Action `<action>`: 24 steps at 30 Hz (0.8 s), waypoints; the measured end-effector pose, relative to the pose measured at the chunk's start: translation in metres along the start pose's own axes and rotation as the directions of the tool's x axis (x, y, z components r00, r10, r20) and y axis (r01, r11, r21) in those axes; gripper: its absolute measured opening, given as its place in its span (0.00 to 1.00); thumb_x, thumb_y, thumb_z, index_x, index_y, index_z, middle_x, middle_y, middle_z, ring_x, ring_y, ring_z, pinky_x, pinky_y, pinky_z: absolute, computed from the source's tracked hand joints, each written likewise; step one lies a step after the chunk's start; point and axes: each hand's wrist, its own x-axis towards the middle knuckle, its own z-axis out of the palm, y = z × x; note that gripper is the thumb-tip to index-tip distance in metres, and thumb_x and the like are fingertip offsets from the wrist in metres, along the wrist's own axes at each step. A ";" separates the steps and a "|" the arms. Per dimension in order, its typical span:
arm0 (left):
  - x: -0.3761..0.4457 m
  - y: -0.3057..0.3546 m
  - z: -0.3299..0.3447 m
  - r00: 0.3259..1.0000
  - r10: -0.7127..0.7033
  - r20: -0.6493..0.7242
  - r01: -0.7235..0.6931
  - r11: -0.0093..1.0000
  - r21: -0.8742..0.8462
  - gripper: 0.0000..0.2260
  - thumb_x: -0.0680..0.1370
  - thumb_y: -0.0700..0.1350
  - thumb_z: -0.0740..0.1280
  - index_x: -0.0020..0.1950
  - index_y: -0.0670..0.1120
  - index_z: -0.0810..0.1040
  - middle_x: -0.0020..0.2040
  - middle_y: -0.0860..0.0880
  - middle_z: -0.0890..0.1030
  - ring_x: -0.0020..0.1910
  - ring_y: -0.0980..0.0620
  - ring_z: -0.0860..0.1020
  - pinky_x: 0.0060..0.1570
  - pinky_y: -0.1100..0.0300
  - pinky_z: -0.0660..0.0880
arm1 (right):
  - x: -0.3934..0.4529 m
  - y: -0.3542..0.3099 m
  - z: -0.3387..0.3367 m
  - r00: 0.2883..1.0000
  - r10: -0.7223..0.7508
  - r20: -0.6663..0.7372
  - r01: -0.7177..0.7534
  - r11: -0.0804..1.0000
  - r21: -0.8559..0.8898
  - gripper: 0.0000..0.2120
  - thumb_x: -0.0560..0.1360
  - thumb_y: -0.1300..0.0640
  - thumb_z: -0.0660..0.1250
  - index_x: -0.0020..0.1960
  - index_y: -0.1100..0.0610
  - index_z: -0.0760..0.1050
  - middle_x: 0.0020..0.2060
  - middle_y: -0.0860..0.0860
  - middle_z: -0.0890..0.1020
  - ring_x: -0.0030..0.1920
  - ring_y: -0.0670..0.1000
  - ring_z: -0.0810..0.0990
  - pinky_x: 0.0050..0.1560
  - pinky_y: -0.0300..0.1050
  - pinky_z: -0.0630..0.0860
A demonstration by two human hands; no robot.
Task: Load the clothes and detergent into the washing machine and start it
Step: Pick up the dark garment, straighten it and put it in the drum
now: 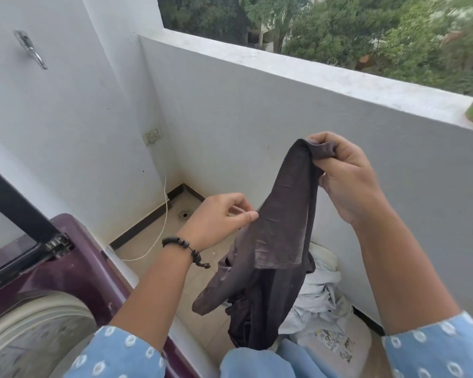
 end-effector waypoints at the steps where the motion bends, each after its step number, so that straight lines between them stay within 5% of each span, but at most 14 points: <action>1: 0.000 0.000 0.000 1.000 0.003 0.006 -0.002 0.999 -0.032 0.14 0.75 0.56 0.71 0.58 0.53 0.77 0.54 0.58 0.81 0.53 0.62 0.79 0.57 0.55 0.78 | -0.001 0.000 -0.002 1.000 0.008 -0.001 -0.008 1.000 0.012 0.16 0.74 0.69 0.60 0.40 0.51 0.79 0.35 0.47 0.79 0.37 0.46 0.76 0.39 0.41 0.72; 4: 0.000 0.001 0.003 0.990 -0.001 0.140 0.003 1.000 -0.010 0.26 0.74 0.56 0.71 0.70 0.55 0.68 0.64 0.58 0.76 0.61 0.59 0.75 0.60 0.59 0.75 | -0.003 0.002 -0.007 1.000 0.021 -0.002 -0.021 1.000 0.019 0.15 0.74 0.69 0.60 0.41 0.51 0.79 0.35 0.48 0.79 0.38 0.47 0.75 0.39 0.44 0.71; 8: -0.002 0.005 0.019 0.990 0.039 0.132 -0.041 0.999 0.013 0.16 0.76 0.60 0.67 0.61 0.56 0.77 0.57 0.62 0.79 0.57 0.63 0.77 0.55 0.62 0.76 | -0.004 0.005 -0.004 0.998 0.007 -0.058 -0.008 1.000 -0.014 0.16 0.75 0.70 0.59 0.41 0.52 0.79 0.36 0.49 0.79 0.39 0.48 0.76 0.41 0.45 0.72; 11: -0.006 0.011 0.025 0.995 0.026 0.099 -0.019 0.997 -0.072 0.25 0.71 0.73 0.57 0.56 0.58 0.77 0.52 0.63 0.81 0.51 0.68 0.78 0.49 0.68 0.74 | -0.003 0.006 -0.004 0.995 0.022 -0.102 -0.024 1.000 -0.020 0.20 0.77 0.73 0.57 0.41 0.52 0.78 0.35 0.48 0.80 0.39 0.47 0.77 0.41 0.45 0.73; 13: -0.007 0.009 0.027 0.992 0.000 0.126 0.011 0.996 -0.086 0.32 0.69 0.78 0.53 0.55 0.56 0.79 0.50 0.59 0.83 0.50 0.64 0.80 0.50 0.61 0.77 | -0.002 0.008 -0.004 0.992 0.028 -0.126 -0.030 0.999 -0.015 0.20 0.78 0.74 0.57 0.41 0.52 0.78 0.35 0.48 0.81 0.38 0.47 0.78 0.41 0.45 0.75; 16: -0.009 0.006 0.026 0.975 -0.031 0.221 0.068 0.984 -0.162 0.43 0.69 0.79 0.53 0.59 0.42 0.78 0.56 0.41 0.82 0.54 0.44 0.81 0.58 0.42 0.76 | 0.001 0.011 -0.005 0.988 0.025 -0.154 -0.027 1.000 -0.009 0.20 0.77 0.74 0.58 0.41 0.52 0.79 0.35 0.48 0.81 0.37 0.47 0.78 0.39 0.42 0.76; 20: -0.009 -0.001 0.030 0.968 -0.053 0.244 0.118 0.958 -0.260 0.14 0.78 0.54 0.68 0.60 0.50 0.82 0.53 0.54 0.85 0.54 0.55 0.83 0.61 0.49 0.77 | 0.002 0.014 -0.001 0.984 0.016 -0.175 -0.019 1.000 -0.015 0.19 0.77 0.73 0.59 0.42 0.52 0.78 0.35 0.48 0.81 0.37 0.46 0.78 0.36 0.39 0.76; 24: -0.006 -0.004 0.028 0.998 -0.059 -0.010 0.056 0.977 -0.204 0.10 0.79 0.51 0.66 0.49 0.47 0.82 0.40 0.49 0.85 0.41 0.52 0.83 0.48 0.49 0.79 | 0.001 0.020 0.000 0.992 0.055 -0.111 -0.084 0.958 -0.275 0.15 0.78 0.68 0.63 0.55 0.50 0.77 0.48 0.49 0.82 0.50 0.46 0.80 0.46 0.42 0.78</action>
